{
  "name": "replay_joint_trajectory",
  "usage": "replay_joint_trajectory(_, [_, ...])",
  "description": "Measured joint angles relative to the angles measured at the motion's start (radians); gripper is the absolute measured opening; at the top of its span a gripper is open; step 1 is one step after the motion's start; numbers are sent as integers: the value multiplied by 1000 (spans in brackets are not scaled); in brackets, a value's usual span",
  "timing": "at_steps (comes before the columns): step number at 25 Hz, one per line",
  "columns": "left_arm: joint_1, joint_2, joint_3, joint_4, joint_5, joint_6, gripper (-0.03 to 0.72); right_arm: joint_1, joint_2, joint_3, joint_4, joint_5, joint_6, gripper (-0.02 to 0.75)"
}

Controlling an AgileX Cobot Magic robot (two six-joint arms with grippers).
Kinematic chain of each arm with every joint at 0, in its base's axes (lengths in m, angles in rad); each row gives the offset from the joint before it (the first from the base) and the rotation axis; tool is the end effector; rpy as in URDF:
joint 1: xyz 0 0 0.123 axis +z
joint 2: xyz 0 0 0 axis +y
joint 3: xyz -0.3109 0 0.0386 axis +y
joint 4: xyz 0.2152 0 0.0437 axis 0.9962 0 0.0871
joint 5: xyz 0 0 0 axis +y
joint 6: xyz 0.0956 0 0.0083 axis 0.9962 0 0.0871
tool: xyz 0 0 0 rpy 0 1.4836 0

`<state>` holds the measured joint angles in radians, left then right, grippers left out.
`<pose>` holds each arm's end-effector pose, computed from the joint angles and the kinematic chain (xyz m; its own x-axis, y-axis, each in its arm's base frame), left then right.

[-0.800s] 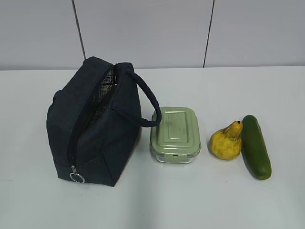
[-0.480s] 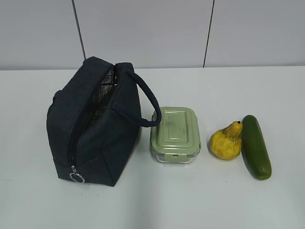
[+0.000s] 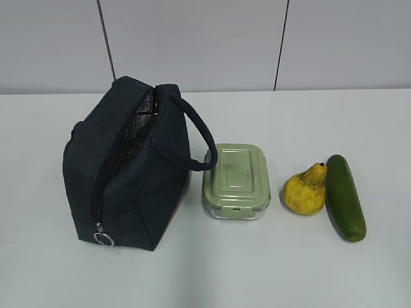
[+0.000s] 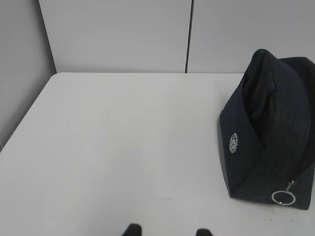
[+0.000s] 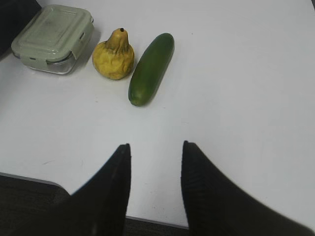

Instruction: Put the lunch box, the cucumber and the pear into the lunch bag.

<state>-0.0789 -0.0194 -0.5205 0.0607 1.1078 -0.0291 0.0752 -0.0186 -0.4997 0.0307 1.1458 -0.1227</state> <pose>-0.0639 0.0103 0.2594 -0.4604 0.0344 -0.8871 0.0298 0.9993 0.0233 -0.0641 -0.0021 0.2510 -0.4988 -0.1477 -0.8540 -0.1547 0.9847 -0.0799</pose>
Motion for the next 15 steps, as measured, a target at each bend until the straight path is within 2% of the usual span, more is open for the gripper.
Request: replay_joint_trajectory(15, [-23,10,0,-2,0,0,218,0,0,0,0,0,0,282])
